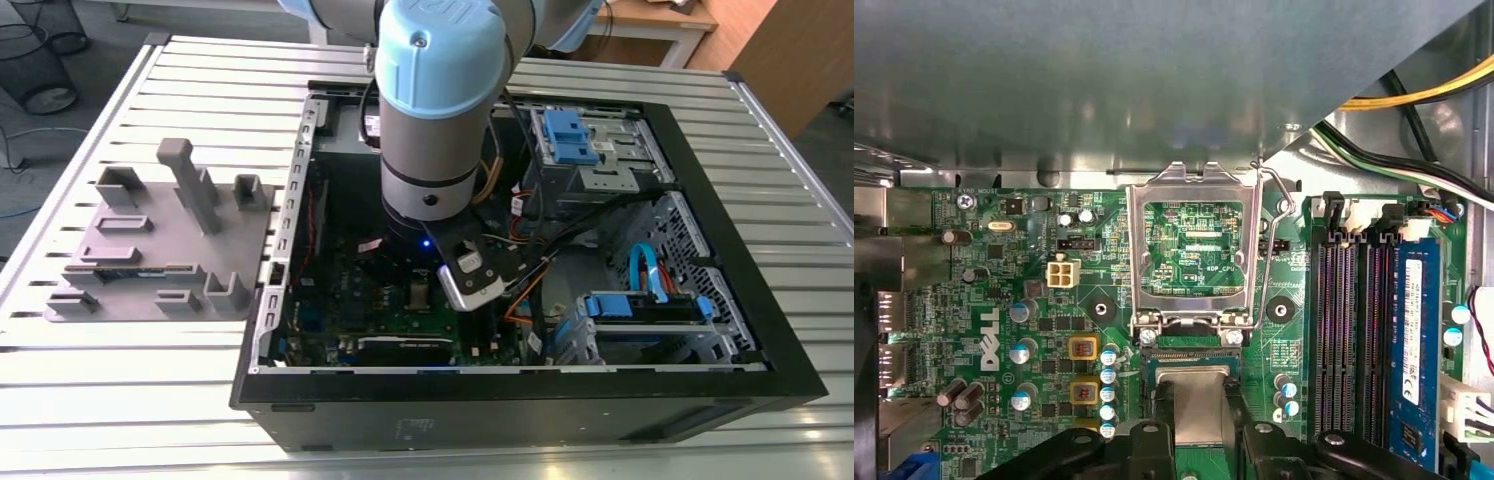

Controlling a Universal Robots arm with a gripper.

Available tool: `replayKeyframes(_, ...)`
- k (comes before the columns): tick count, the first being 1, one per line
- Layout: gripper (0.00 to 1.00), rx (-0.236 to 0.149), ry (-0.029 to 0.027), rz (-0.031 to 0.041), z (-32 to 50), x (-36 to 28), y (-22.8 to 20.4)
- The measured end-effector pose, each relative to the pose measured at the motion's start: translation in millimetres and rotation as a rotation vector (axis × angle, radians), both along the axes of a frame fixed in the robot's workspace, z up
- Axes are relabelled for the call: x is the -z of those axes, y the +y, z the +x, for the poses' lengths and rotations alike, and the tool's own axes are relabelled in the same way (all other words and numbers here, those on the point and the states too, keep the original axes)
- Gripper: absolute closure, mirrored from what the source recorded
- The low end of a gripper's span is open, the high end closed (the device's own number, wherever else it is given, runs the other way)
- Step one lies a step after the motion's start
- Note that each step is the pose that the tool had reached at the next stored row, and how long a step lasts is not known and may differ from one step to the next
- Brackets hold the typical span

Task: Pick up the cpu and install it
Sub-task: 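Place the cpu into insertion slot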

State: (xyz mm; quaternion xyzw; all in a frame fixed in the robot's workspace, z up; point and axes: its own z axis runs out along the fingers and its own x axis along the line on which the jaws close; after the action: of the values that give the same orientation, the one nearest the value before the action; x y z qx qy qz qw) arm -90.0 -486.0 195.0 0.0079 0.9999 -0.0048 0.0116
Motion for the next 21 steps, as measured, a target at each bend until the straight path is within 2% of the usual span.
replayKeyframes(5,0.68,0.000,0.0001,-0.0001,-0.1,-0.5,0.0)
replayKeyframes(6,0.62,0.000,0.0001,-0.0001,-0.1,-0.6,0.0)
replayKeyframes(14,0.62,0.000,0.0000,-0.0001,0.0,-1.3,0.0)
replayKeyframes(16,0.61,0.000,0.0001,-0.0001,0.0,-1.5,0.0)
replayKeyframes(17,0.55,0.000,0.0000,-0.0001,0.0,-1.6,0.0)
replayKeyframes(21,0.55,0.000,0.0000,-0.0002,0.0,-1.2,0.0)
